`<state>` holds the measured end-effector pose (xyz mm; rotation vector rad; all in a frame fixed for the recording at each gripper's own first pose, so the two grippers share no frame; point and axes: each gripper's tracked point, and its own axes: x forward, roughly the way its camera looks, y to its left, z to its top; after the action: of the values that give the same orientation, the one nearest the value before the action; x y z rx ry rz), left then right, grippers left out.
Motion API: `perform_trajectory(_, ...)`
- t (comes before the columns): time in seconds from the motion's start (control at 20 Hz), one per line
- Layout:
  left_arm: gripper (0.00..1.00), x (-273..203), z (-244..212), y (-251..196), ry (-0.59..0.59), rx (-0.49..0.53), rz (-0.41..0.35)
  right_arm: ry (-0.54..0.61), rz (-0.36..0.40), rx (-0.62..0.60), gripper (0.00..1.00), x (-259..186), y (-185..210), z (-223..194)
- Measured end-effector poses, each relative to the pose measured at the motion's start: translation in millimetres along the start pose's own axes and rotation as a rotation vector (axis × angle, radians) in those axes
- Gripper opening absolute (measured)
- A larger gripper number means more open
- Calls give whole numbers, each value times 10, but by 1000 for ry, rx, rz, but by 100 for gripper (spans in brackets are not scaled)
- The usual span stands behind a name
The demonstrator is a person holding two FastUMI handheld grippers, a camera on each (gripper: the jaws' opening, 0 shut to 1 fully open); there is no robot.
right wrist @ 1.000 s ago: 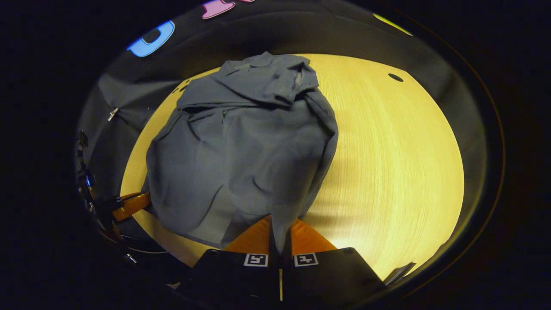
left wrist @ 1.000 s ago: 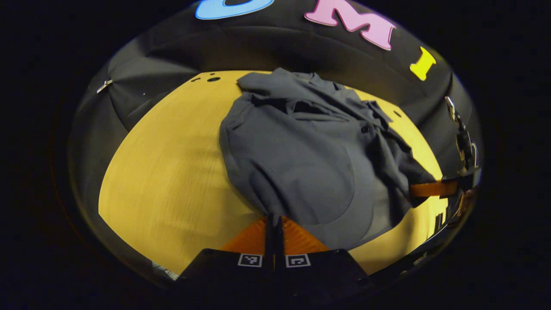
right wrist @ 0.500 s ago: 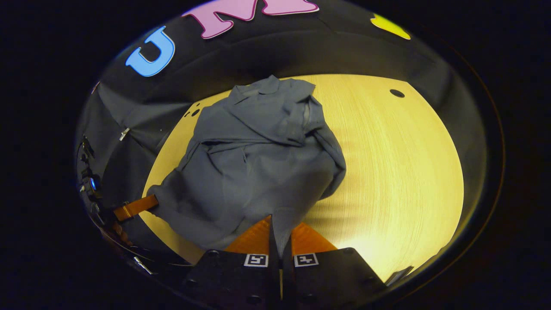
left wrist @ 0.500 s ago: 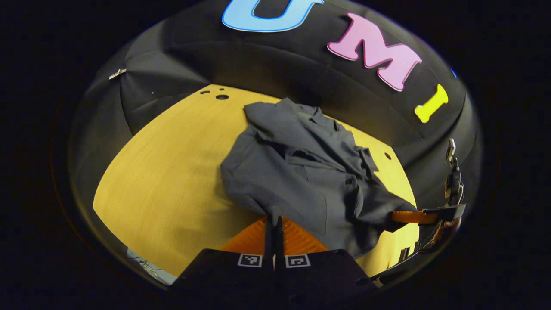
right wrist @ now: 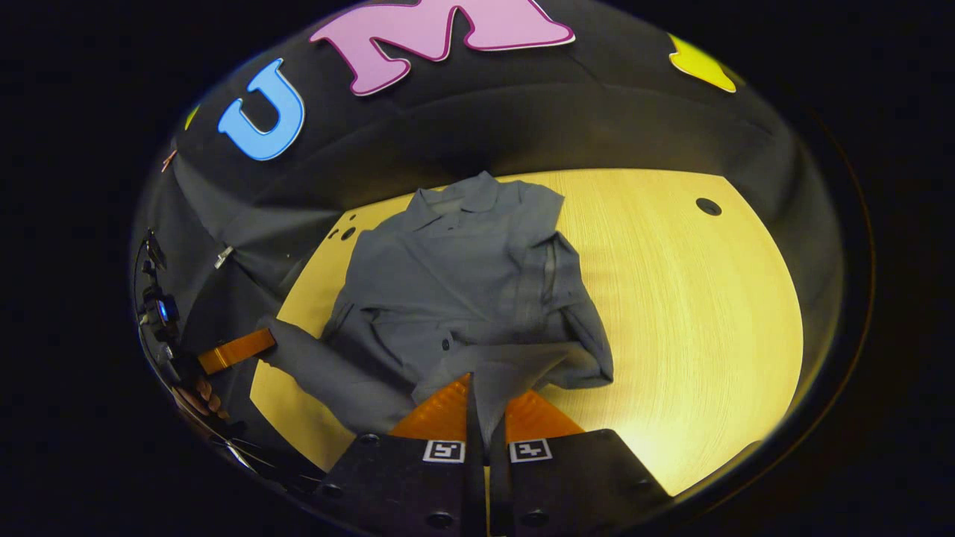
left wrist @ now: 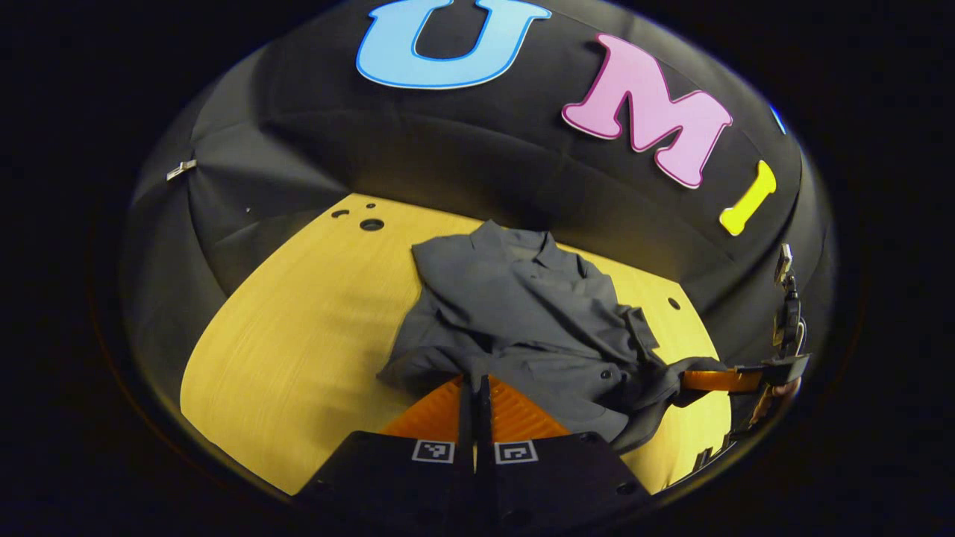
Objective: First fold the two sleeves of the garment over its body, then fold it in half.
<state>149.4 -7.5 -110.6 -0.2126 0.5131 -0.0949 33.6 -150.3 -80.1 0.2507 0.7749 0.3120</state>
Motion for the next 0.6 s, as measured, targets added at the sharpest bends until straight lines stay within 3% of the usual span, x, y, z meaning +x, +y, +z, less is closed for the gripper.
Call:
perform_trajectory(0.05, 2, 45, 104, -1, -12, -7, -3, -12, -2, 2, 7, 28, -12, 79)
perform_trajectory(0.1, 5, 98, 216, -5, -26, -9, -8, -24, -6, 1, 7, 62, -34, 162)
perform_trajectory(0.45, 5, 530, 830, 0, -115, 50, -16, -143, -32, -32, 7, 310, -131, 968)
perform_trajectory(0.6, 5, 781, 1081, -25, -150, 28, -32, -171, -41, -56, 7, 515, -135, 1202)
